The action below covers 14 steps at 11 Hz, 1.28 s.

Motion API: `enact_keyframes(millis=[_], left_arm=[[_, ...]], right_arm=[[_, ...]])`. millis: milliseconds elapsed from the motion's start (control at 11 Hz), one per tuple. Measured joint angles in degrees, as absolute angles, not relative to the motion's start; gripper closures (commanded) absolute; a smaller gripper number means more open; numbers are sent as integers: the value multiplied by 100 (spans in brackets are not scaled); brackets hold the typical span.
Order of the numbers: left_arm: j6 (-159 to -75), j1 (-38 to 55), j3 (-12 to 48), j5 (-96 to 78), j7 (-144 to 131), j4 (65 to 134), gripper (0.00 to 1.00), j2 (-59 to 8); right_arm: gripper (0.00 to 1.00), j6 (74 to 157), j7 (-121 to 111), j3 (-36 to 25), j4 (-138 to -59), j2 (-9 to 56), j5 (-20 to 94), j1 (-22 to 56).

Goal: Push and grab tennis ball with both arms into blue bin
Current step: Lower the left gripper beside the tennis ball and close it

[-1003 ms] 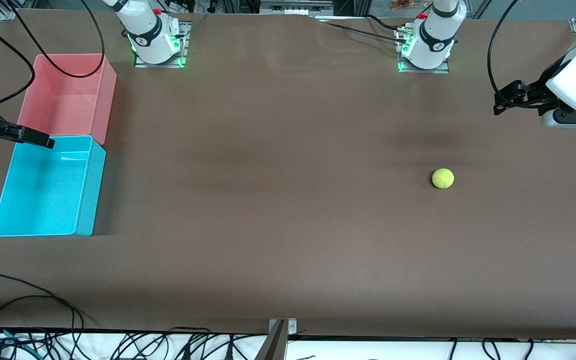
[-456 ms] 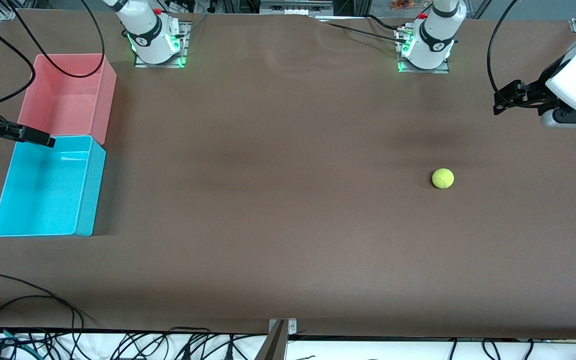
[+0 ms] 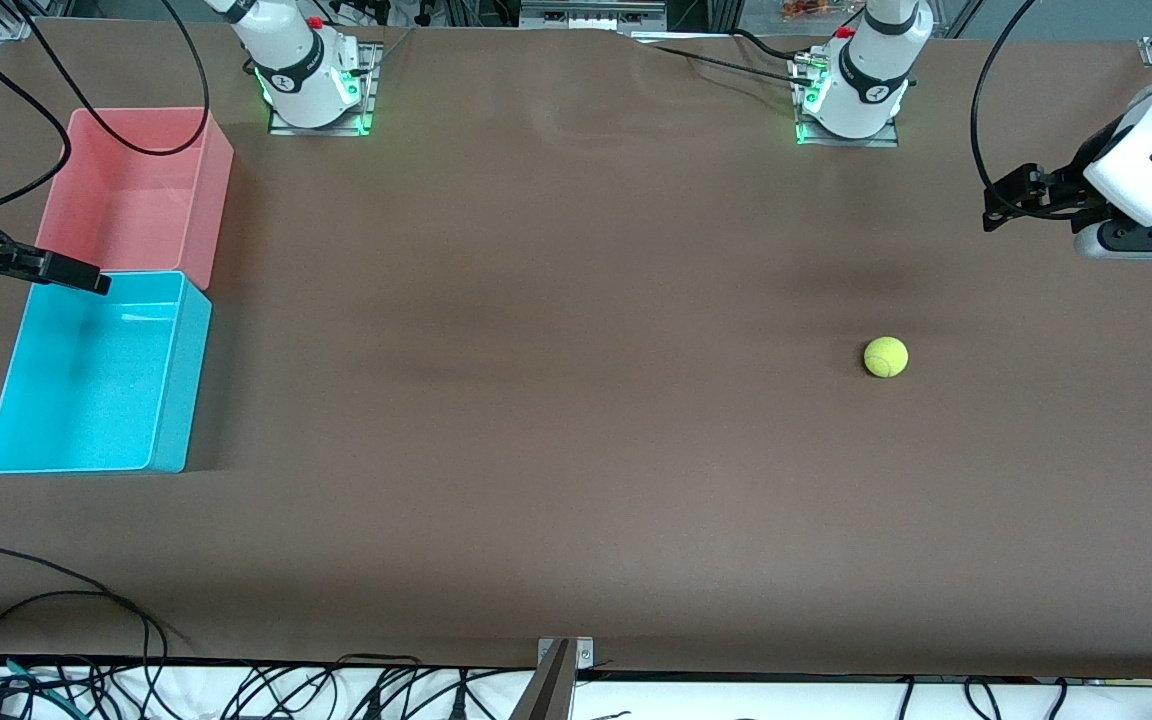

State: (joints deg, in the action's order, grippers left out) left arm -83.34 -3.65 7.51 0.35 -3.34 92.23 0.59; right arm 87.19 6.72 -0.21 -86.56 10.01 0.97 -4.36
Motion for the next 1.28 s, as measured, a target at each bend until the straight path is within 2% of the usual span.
enact_keyframes(millis=[729,1277], left_arm=[[-8931,-455,690,43,-309,9963,0,-194],[-10370,-460,667,44,-302,10867,0,-236]], right_arm=[[0,8716,671,-21,-8656,1002,97,-437],[0,8712,624,-21,-8656,1002,97,-439]])
